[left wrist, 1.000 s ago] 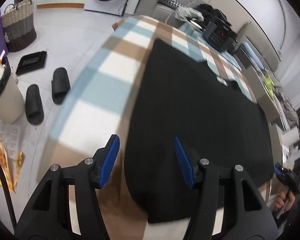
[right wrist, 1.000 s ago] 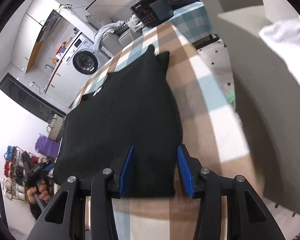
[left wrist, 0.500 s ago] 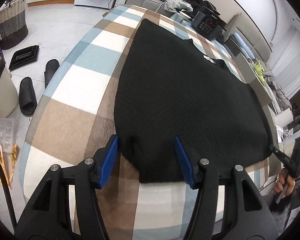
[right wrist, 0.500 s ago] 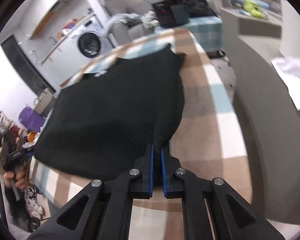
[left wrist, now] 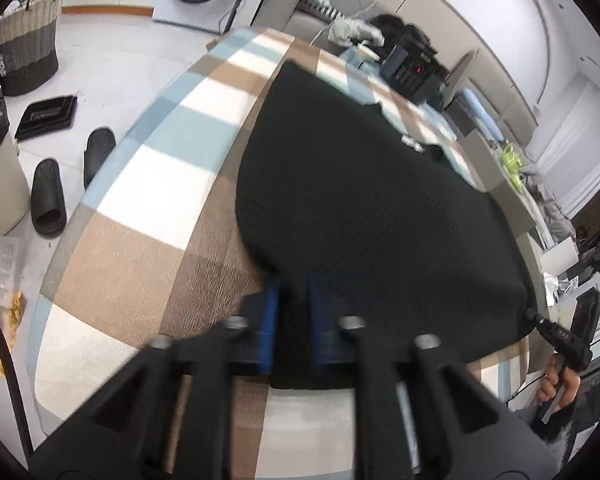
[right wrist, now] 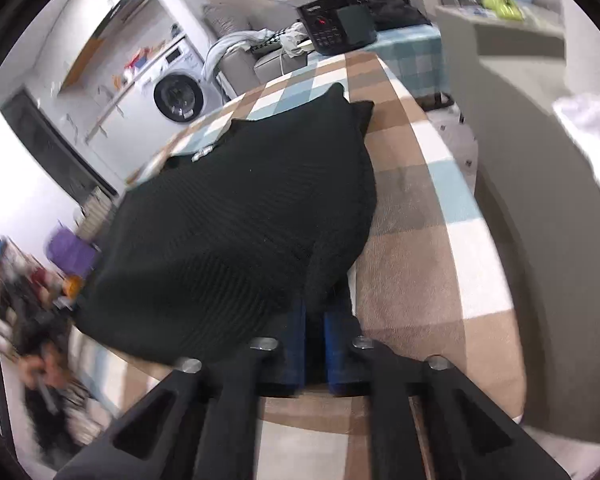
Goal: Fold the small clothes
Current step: 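Press both grippers along the sweater hem to flatten it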
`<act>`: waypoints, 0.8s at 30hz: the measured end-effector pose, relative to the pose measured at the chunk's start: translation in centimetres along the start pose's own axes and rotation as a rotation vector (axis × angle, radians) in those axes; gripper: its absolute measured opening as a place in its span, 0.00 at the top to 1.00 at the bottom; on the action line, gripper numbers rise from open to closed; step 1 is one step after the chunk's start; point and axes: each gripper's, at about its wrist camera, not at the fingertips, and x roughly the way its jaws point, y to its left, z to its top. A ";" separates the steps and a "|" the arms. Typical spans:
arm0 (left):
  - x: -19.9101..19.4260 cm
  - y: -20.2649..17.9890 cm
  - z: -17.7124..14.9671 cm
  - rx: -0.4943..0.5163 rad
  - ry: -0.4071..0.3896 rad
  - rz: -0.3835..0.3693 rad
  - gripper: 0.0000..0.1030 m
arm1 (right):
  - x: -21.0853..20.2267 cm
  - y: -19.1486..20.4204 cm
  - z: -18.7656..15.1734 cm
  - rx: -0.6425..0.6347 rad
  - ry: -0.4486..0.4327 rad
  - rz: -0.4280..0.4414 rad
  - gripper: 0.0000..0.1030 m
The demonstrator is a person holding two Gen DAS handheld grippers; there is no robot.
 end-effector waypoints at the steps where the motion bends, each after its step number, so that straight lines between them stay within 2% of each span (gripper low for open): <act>1: -0.6 -0.3 0.0 0.012 -0.019 -0.001 0.95 | -0.3 0.3 0.1 -0.013 -0.015 -0.002 0.94; 3: -1.4 -0.8 0.0 0.046 -0.030 0.009 0.95 | -1.0 0.3 0.2 -0.006 -0.015 -0.012 0.94; 7: -1.4 -0.3 -0.5 0.060 0.003 0.030 0.95 | 0.0 -1.3 -1.0 0.042 0.094 -0.038 0.94; 10: -0.7 0.3 -0.9 0.042 0.026 0.052 0.94 | -0.2 -0.3 -1.4 -0.015 0.075 -0.072 0.93; 12: -0.8 0.4 -0.9 0.027 0.035 0.100 0.80 | -1.0 0.0 -1.1 -0.020 0.057 -0.109 0.88; 14: -1.4 0.7 -0.5 0.014 0.021 0.136 0.73 | -2.2 0.1 -0.8 -0.011 0.016 -0.144 0.86; 17: -3.1 0.8 0.0 0.018 -0.031 0.175 0.72 | -4.9 0.9 0.0 -0.021 -0.095 -0.178 0.83; 18: -3.8 0.6 0.1 0.030 -0.049 0.187 0.71 | -5.6 1.4 0.2 -0.033 -0.129 -0.166 0.82; 19: -4.3 0.1 0.2 0.046 -0.069 0.199 0.69 | -6.2 2.3 0.4 -0.050 -0.161 -0.143 0.75; 20: -4.7 -0.3 0.3 0.058 -0.082 0.201 0.63 | -6.3 3.2 0.5 -0.064 -0.170 -0.129 0.65; 21: -5.1 -0.8 0.3 0.073 -0.100 0.193 0.57 | -6.1 4.0 0.7 -0.079 -0.173 -0.120 0.60; 23: -5.2 -2.5 0.4 0.115 -0.127 0.163 0.47 | -5.0 5.9 1.0 -0.115 -0.161 -0.086 0.59; 24: -5.1 -3.2 0.4 0.130 -0.130 0.147 0.45 | -3.8 6.9 1.2 -0.129 -0.143 -0.065 0.58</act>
